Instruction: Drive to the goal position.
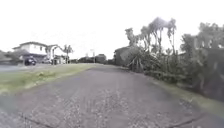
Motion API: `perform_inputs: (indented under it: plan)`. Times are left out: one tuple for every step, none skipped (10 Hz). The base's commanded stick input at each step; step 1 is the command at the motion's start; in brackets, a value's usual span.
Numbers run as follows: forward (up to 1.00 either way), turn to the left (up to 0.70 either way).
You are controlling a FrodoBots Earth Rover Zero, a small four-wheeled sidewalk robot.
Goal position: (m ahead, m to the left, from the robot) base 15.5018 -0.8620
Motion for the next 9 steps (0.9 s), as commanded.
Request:
perform_inputs:
  plan:
    - [0.06,0.00]
    - [0.06,0.00]
    - [0.06,0.00]
    - [0.06,0.00]
    - [0.07,0.00]
    - [0.06,0.00]
    - [0.06,0.00]
    - [0.06,0.00]
    - [0.06,0.00]
